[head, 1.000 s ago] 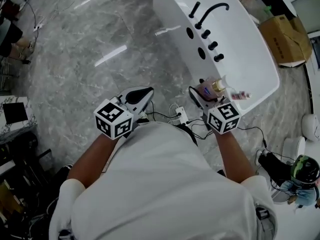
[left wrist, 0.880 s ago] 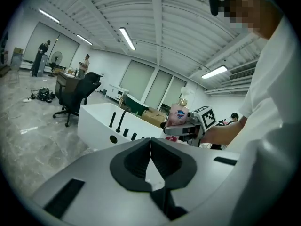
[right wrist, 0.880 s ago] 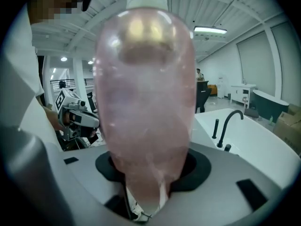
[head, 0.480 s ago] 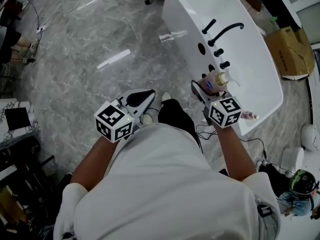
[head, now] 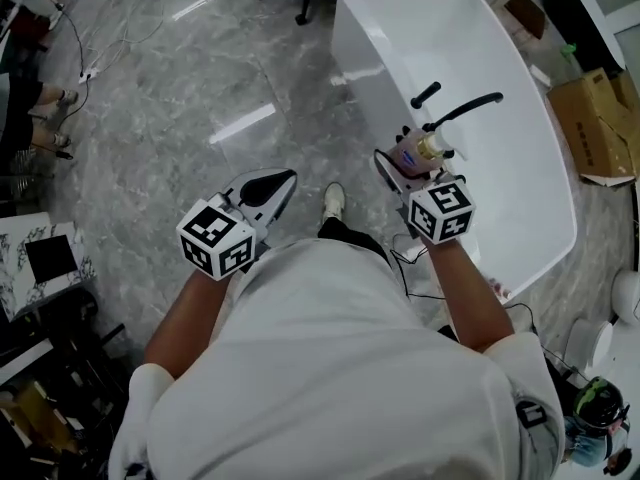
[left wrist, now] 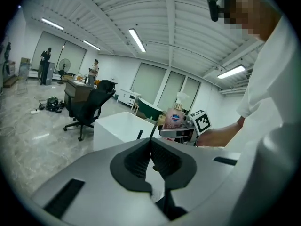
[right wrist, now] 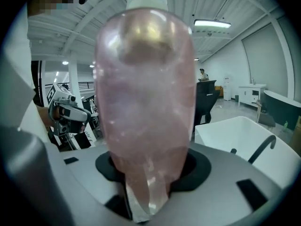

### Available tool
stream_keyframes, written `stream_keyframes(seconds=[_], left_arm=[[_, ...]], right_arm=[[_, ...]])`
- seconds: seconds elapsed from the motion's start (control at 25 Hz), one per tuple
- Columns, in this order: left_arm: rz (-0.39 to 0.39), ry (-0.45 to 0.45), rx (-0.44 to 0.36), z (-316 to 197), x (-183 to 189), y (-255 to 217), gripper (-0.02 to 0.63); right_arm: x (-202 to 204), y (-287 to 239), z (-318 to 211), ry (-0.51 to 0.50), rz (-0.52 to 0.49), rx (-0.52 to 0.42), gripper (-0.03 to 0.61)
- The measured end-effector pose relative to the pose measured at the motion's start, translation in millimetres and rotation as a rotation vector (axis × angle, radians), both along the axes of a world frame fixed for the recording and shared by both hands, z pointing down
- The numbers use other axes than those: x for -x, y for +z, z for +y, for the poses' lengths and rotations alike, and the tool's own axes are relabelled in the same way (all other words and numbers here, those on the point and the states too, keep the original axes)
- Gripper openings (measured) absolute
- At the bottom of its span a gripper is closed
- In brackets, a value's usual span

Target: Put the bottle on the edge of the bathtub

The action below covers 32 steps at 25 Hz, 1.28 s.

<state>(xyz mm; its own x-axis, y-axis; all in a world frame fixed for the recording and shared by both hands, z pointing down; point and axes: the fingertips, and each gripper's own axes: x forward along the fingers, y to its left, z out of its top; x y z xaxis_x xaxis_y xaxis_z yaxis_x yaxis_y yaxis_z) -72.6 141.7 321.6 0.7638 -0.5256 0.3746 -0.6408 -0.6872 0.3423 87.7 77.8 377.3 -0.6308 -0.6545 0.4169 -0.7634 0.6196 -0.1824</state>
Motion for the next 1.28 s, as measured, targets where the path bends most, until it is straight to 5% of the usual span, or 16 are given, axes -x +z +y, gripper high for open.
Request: stream_keyframes(seconds=[0.32, 0.68, 1.28], left_arm=[[-0.034, -0.008, -0.001, -113.8, -45.1, -1.6, 0.018], [-0.028, 0.044, 0.031, -196.2, -52.1, 12.6, 0.018], [-0.008, 0.284, 0.092, -378.2, -28.1, 58.5, 0.018]], right_arm=[[-23.0, 23.6, -111.3, 0.008, -0.022, 0.002, 0.222], [-28.5, 50.4, -213.5, 0.090, -0.017, 0.004, 0.222], [-6.8, 100.7, -431.8, 0.227, 0.052, 0.001, 0.222]])
